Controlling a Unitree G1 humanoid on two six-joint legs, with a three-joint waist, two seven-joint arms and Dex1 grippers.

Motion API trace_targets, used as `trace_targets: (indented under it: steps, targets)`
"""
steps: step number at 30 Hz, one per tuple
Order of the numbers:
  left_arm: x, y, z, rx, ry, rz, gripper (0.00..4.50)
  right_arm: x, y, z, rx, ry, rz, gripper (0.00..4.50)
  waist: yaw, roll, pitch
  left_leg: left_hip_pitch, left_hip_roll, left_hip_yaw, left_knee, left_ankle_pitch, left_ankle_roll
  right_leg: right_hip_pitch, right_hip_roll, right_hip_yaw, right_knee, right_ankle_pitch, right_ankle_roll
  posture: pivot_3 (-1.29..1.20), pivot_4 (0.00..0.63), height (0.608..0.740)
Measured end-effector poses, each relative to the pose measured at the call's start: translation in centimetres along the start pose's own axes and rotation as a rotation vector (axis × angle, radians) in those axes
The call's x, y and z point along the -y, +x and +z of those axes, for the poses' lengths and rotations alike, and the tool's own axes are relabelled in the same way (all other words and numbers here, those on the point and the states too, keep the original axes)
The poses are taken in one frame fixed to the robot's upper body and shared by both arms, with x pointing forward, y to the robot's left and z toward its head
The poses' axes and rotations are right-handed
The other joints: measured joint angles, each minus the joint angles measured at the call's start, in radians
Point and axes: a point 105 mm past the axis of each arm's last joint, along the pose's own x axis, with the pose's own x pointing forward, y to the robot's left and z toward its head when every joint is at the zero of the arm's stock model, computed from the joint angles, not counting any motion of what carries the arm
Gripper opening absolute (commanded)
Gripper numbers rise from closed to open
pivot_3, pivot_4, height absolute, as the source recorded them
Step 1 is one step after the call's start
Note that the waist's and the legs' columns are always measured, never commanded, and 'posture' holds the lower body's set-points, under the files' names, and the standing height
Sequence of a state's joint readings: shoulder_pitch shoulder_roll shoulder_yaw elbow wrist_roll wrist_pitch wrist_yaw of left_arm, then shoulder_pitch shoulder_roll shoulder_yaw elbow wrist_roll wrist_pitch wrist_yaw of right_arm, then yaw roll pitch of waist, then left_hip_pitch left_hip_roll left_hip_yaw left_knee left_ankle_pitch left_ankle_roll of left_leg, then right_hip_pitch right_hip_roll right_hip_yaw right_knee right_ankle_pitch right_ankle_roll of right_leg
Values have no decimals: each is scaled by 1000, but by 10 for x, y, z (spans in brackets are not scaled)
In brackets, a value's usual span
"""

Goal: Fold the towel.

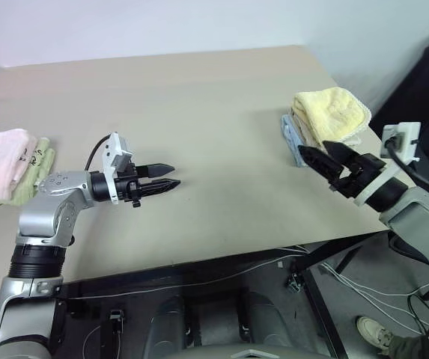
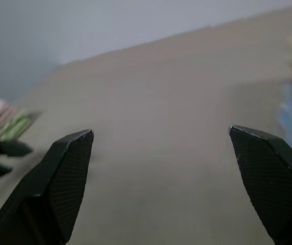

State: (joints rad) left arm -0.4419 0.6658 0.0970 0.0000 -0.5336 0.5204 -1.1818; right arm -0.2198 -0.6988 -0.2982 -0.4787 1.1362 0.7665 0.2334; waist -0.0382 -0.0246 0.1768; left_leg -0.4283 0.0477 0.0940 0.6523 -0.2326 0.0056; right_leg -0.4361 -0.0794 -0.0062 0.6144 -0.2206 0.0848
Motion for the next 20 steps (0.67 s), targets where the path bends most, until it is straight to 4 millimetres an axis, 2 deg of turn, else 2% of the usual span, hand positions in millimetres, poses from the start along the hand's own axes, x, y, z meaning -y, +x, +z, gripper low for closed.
trace_targets:
  steps: [5, 8, 12, 15, 20]
  targets:
    - [3, -11, 14, 15, 32, 29, 2293, -4, 17, -19, -65, -134, 78, 4478, 4, 0, 0, 0, 0, 0, 0, 0, 0, 0, 0, 0, -1, 0, 0, 0, 150, 740]
    - [5, -19, 15, 12, 20, 54, 2293, -3, 22, -32, -110, -178, 105, 4478, 6, 0, 0, 0, 0, 0, 0, 0, 0, 0, 0, 0, -1, 0, 0, 0, 150, 740]
    - [9, -29, 8, -13, -4, 84, 3474, -10, 35, -36, -96, -174, 164, 4500, 5, 0, 0, 0, 0, 1, 0, 0, 0, 0, 0, 0, -1, 0, 0, 0, 150, 740]
    - [12, -30, 13, -4, 9, 100, 4447, -10, 38, -38, -92, -168, 196, 4500, 15, -1, 0, 0, 0, 1, 0, 0, 0, 0, 0, 0, -1, 0, 0, 0, 150, 740]
    - [16, -37, 16, -1, 4, 128, 4479, -9, 44, -45, -115, -177, 231, 4500, 24, 0, 0, 0, 0, 1, 0, 0, 0, 0, 0, 0, 0, 0, 0, 0, 150, 740]
